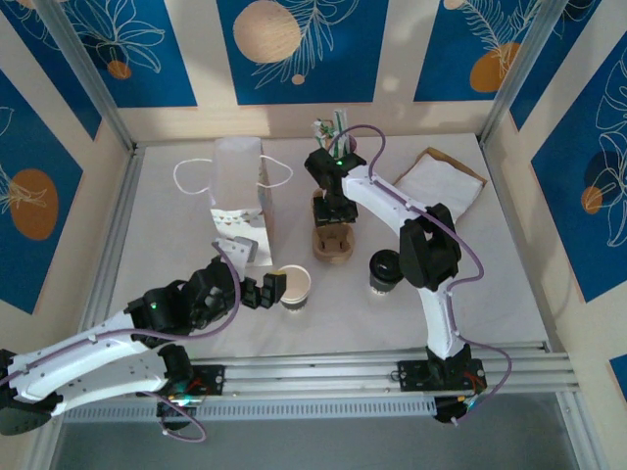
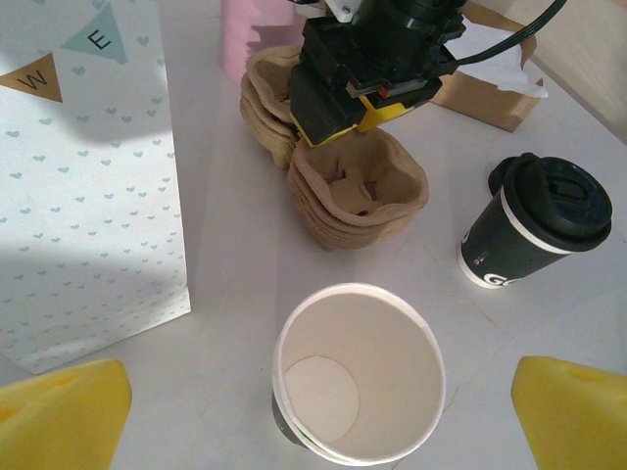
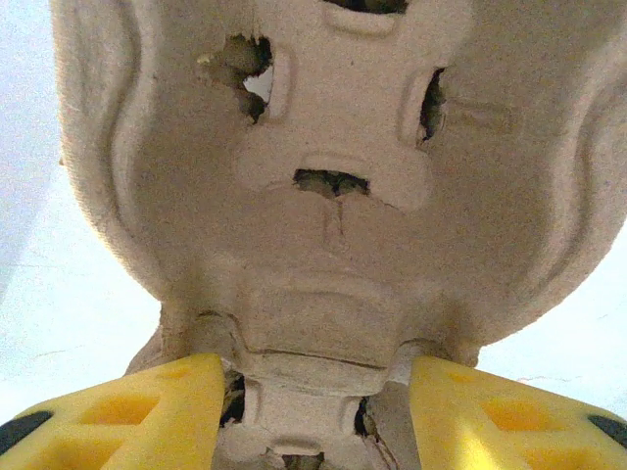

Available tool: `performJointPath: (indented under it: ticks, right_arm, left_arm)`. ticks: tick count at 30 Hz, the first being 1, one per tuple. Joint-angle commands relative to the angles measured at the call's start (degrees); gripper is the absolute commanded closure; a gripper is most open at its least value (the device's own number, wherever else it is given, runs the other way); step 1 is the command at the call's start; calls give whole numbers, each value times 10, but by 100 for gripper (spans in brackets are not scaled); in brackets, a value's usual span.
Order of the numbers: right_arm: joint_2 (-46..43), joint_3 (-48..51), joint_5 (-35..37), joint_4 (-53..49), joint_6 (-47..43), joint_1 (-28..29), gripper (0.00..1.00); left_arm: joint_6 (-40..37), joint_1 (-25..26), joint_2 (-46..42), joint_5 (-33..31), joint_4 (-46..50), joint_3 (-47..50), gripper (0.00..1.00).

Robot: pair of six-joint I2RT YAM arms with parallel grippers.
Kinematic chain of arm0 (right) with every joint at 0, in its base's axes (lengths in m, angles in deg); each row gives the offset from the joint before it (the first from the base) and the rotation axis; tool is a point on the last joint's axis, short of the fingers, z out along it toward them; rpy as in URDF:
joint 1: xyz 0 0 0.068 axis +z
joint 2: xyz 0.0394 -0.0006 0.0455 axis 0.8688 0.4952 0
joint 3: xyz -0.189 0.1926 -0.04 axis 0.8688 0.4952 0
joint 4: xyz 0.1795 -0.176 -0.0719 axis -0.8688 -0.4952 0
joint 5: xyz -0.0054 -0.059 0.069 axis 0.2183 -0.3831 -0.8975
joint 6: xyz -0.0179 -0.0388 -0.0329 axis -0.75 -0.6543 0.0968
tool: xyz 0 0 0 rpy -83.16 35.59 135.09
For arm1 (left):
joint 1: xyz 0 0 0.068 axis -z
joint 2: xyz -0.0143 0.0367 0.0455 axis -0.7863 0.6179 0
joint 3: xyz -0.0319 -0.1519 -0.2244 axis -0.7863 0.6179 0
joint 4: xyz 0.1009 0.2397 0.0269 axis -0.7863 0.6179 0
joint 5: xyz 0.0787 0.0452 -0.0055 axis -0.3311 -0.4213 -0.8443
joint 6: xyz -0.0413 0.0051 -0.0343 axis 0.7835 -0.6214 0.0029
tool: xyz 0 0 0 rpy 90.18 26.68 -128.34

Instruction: Pack the takeout coffee

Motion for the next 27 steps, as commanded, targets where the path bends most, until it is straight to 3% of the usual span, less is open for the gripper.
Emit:
performJointPath:
  ticks: [1,19,27]
  right_arm:
    - [12,-24,9,-15,7,-4,46]
    - [20,-31,13,-16,12,-5,51]
    - [23,-30,10,-17,14,-6,47]
  left_arm:
    - [-9,-4,0,8,0,-8,0]
    - [-6,-6,-3,8,-3,-4,0]
    - [-6,-6,-4,8,-3,-2,0]
